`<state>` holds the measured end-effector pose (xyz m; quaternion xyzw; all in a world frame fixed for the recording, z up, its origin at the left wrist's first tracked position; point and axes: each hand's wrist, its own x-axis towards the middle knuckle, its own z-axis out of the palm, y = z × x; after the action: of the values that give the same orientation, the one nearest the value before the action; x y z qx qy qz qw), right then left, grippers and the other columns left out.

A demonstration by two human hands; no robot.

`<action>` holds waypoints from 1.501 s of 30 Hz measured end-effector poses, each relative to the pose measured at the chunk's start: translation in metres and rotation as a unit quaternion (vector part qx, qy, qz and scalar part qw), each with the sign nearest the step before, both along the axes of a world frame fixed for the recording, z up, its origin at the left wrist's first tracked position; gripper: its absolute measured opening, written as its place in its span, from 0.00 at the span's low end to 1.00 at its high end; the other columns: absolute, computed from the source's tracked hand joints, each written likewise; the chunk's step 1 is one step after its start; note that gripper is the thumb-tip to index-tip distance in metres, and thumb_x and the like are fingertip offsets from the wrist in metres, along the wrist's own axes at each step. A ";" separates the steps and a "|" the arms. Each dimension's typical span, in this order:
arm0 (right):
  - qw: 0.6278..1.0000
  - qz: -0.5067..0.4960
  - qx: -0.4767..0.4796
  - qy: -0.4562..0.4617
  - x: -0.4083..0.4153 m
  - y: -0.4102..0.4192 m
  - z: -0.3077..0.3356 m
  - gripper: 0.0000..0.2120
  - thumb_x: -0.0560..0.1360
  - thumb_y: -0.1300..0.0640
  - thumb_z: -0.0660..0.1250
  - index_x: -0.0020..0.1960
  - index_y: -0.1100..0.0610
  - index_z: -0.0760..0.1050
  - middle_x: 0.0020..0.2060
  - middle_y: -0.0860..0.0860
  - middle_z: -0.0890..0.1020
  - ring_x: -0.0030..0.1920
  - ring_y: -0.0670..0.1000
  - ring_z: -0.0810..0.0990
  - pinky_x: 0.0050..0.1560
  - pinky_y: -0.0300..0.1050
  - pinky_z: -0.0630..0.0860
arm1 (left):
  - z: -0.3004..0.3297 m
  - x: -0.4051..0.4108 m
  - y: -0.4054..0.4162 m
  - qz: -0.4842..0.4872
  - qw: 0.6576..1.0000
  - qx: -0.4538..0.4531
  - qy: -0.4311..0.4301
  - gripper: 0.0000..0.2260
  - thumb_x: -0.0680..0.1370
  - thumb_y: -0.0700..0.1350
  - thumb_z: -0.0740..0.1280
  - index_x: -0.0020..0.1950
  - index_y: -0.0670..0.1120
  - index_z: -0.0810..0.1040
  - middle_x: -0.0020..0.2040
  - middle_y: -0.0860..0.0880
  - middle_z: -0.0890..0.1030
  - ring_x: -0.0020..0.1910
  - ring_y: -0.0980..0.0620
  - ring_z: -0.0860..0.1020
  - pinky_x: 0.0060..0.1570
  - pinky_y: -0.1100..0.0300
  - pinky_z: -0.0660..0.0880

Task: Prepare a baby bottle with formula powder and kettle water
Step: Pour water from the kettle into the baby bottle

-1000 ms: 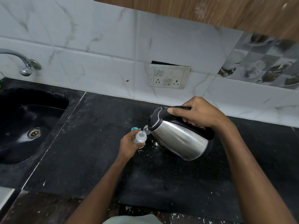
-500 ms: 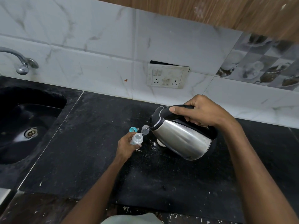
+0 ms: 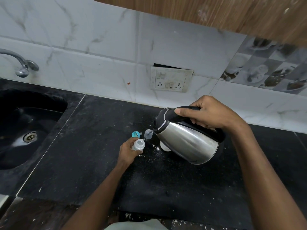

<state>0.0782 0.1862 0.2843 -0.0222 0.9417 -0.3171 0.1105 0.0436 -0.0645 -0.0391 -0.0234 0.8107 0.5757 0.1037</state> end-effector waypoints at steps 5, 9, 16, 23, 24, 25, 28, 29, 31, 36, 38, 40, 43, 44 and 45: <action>1.000 0.001 0.003 0.005 0.001 -0.002 0.003 0.36 0.71 0.29 0.71 0.35 0.64 0.78 0.24 0.56 0.75 0.22 0.52 0.70 0.24 0.42 0.68 | -0.004 -0.002 -0.003 0.004 1.000 0.004 0.001 0.25 0.68 0.36 0.82 0.61 0.53 0.80 0.55 0.56 0.85 0.55 0.57 0.82 0.58 0.61 0.76; 1.000 0.003 0.005 0.006 0.001 -0.003 0.005 0.35 0.72 0.29 0.71 0.35 0.64 0.77 0.24 0.56 0.75 0.22 0.52 0.70 0.24 0.41 0.68 | -0.006 -0.001 -0.004 0.005 1.000 0.007 0.006 0.25 0.68 0.36 0.82 0.60 0.53 0.81 0.56 0.54 0.85 0.55 0.55 0.83 0.58 0.60 0.77; 1.000 0.002 0.009 0.007 0.003 -0.004 0.008 0.34 0.73 0.30 0.71 0.34 0.64 0.77 0.23 0.55 0.74 0.23 0.52 0.71 0.24 0.42 0.68 | -0.004 0.000 0.000 0.001 1.000 0.018 0.012 0.26 0.68 0.35 0.81 0.61 0.53 0.80 0.56 0.55 0.85 0.55 0.56 0.82 0.56 0.63 0.77; 1.000 0.006 0.014 0.009 0.004 -0.005 0.010 0.34 0.73 0.30 0.71 0.35 0.64 0.77 0.24 0.56 0.75 0.23 0.52 0.71 0.24 0.42 0.68 | -0.004 -0.001 0.000 0.000 1.000 0.011 0.008 0.26 0.68 0.35 0.81 0.62 0.51 0.80 0.55 0.55 0.84 0.54 0.58 0.81 0.52 0.67 0.74; 1.000 0.006 0.015 0.008 0.004 -0.005 0.010 0.35 0.73 0.30 0.71 0.35 0.64 0.77 0.24 0.56 0.75 0.23 0.52 0.71 0.24 0.42 0.68 | -0.004 -0.001 0.000 0.000 1.000 0.012 0.008 0.26 0.68 0.35 0.81 0.62 0.51 0.80 0.55 0.55 0.84 0.54 0.58 0.81 0.52 0.68 0.74; 1.000 0.007 0.014 0.006 0.004 -0.005 0.010 0.35 0.72 0.30 0.71 0.35 0.64 0.78 0.24 0.56 0.75 0.23 0.52 0.71 0.24 0.42 0.68 | -0.004 0.000 0.000 0.000 1.000 0.011 0.008 0.26 0.68 0.35 0.81 0.62 0.52 0.80 0.55 0.55 0.84 0.54 0.58 0.82 0.52 0.68 0.75; 1.000 0.007 0.016 0.003 0.004 -0.006 0.010 0.36 0.72 0.29 0.71 0.35 0.65 0.77 0.24 0.57 0.75 0.23 0.53 0.71 0.24 0.42 0.68 | -0.006 -0.001 0.000 -0.001 1.000 0.011 0.011 0.25 0.68 0.35 0.81 0.60 0.53 0.81 0.54 0.56 0.85 0.54 0.57 0.82 0.51 0.69 0.75; 1.000 0.006 0.018 0.002 0.005 -0.005 0.010 0.36 0.72 0.29 0.71 0.36 0.65 0.78 0.25 0.57 0.75 0.24 0.53 0.71 0.24 0.42 0.68 | -0.007 0.000 0.000 -0.003 1.000 0.009 0.011 0.25 0.68 0.35 0.81 0.60 0.53 0.81 0.54 0.56 0.85 0.54 0.57 0.82 0.52 0.69 0.75; 1.000 0.005 0.017 0.002 0.005 -0.005 0.010 0.35 0.72 0.29 0.71 0.36 0.65 0.78 0.25 0.57 0.76 0.24 0.53 0.71 0.24 0.42 0.68 | -0.008 0.000 0.000 -0.003 1.000 0.008 0.014 0.25 0.67 0.35 0.82 0.60 0.52 0.81 0.55 0.56 0.85 0.54 0.57 0.83 0.54 0.66 0.77; 1.000 0.007 0.018 0.004 0.004 -0.005 0.011 0.35 0.72 0.30 0.71 0.35 0.65 0.77 0.25 0.58 0.76 0.24 0.53 0.71 0.24 0.41 0.68 | -0.011 0.001 0.000 -0.002 1.000 0.009 0.017 0.26 0.67 0.35 0.82 0.60 0.53 0.81 0.55 0.56 0.85 0.54 0.57 0.83 0.56 0.62 0.78; 1.000 0.007 0.018 0.004 0.004 -0.006 0.012 0.35 0.72 0.30 0.71 0.35 0.65 0.77 0.25 0.58 0.76 0.24 0.53 0.71 0.24 0.41 0.68 | -0.012 0.000 0.000 -0.002 1.000 0.009 0.016 0.26 0.67 0.35 0.82 0.61 0.52 0.81 0.55 0.55 0.86 0.54 0.56 0.83 0.56 0.62 0.78; 1.000 0.008 0.020 0.005 0.004 -0.006 0.012 0.36 0.72 0.29 0.71 0.35 0.65 0.77 0.25 0.58 0.76 0.24 0.53 0.71 0.24 0.42 0.68 | -0.012 0.001 0.001 -0.001 1.000 0.009 0.012 0.26 0.67 0.35 0.82 0.60 0.52 0.81 0.54 0.55 0.86 0.54 0.56 0.83 0.55 0.64 0.77; 1.000 0.007 0.026 0.007 0.003 -0.006 0.013 0.36 0.72 0.29 0.71 0.35 0.65 0.78 0.24 0.57 0.75 0.23 0.53 0.71 0.24 0.41 0.68 | -0.010 0.002 0.002 -0.002 1.000 0.009 0.012 0.26 0.67 0.34 0.81 0.60 0.52 0.81 0.54 0.55 0.85 0.54 0.57 0.83 0.53 0.68 0.75; 1.000 0.008 0.028 0.008 0.003 -0.006 0.013 0.35 0.72 0.29 0.71 0.35 0.65 0.78 0.24 0.57 0.75 0.23 0.53 0.71 0.24 0.41 0.68 | -0.010 0.002 0.002 -0.002 1.000 0.008 0.012 0.26 0.67 0.34 0.81 0.60 0.52 0.81 0.54 0.55 0.85 0.54 0.57 0.83 0.52 0.68 0.75; 1.000 0.009 0.029 0.009 0.003 -0.006 0.013 0.35 0.72 0.29 0.71 0.35 0.65 0.78 0.24 0.57 0.75 0.23 0.53 0.71 0.24 0.41 0.68 | -0.010 0.002 0.002 -0.002 1.000 0.007 0.012 0.26 0.67 0.34 0.81 0.60 0.52 0.81 0.54 0.56 0.85 0.53 0.57 0.83 0.52 0.69 0.75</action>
<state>0.0814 0.1800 0.2977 -0.0305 0.9511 -0.2888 0.1054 0.0454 -0.0623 -0.0493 -0.0139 0.8082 0.5809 0.0953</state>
